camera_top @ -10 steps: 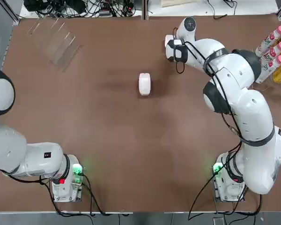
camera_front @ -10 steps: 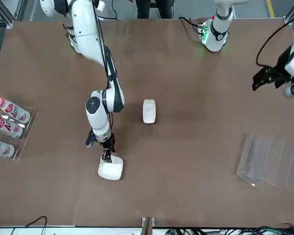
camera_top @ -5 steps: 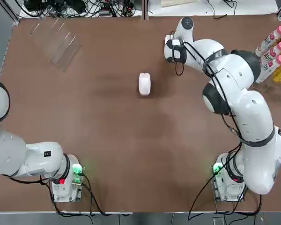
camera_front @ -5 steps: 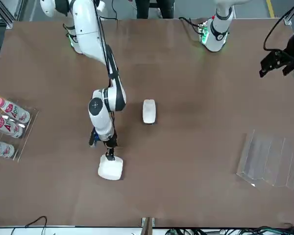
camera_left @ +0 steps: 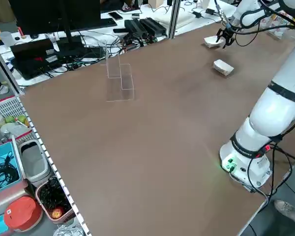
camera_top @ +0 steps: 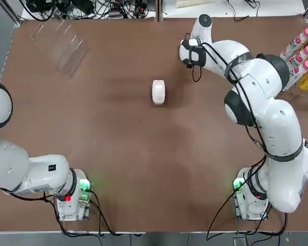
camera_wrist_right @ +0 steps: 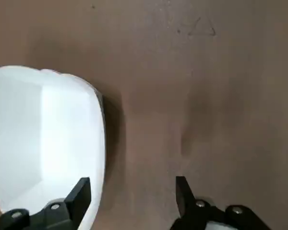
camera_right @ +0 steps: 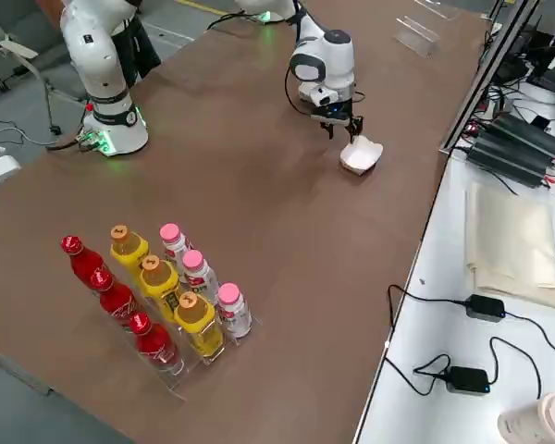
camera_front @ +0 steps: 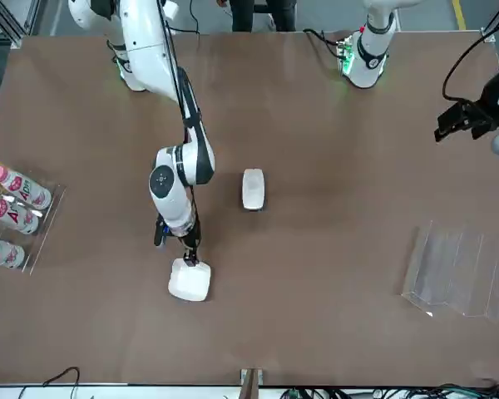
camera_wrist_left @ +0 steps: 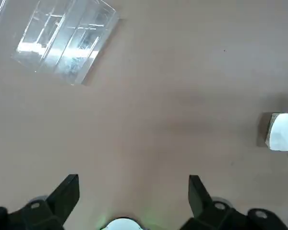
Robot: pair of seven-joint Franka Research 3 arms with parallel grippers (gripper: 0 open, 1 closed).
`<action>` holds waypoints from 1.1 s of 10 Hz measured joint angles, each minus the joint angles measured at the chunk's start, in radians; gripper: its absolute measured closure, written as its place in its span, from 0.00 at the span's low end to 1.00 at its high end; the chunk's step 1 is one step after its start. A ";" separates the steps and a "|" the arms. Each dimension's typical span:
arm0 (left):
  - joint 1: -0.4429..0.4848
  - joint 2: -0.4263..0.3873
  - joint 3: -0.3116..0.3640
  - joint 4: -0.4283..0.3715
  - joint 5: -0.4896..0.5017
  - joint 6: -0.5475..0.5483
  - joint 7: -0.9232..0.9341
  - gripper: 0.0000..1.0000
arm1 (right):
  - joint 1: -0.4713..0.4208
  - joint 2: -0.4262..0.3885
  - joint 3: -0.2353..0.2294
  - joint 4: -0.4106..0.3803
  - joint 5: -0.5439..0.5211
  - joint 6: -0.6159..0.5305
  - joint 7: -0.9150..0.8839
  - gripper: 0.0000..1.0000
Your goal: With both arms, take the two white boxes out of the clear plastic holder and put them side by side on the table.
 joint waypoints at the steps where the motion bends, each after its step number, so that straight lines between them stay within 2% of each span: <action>1: 0.002 0.000 0.000 0.001 0.000 0.003 0.000 0.00 | 0.000 -0.001 -0.005 0.001 0.000 0.000 -0.007 0.19; 3: 0.028 0.019 0.006 0.001 0.000 0.004 0.000 0.00 | 0.001 -0.010 -0.012 0.010 -0.001 0.000 -0.073 0.14; 5: 0.061 0.057 0.005 0.018 -0.001 0.015 0.010 0.00 | 0.001 -0.040 -0.026 0.040 -0.002 -0.029 -0.142 0.00; 6: 0.058 0.058 -0.016 0.039 0.002 0.015 0.011 0.00 | 0.000 -0.062 -0.035 0.064 -0.006 -0.073 -0.223 0.00; 8: 0.046 0.038 -0.084 0.062 0.043 0.014 0.002 0.00 | 0.001 -0.110 -0.040 0.081 -0.011 -0.155 -0.503 0.00; 11: 0.048 0.024 -0.100 0.062 0.063 0.013 -0.007 0.00 | 0.008 -0.145 -0.035 0.082 -0.012 -0.235 -0.877 0.00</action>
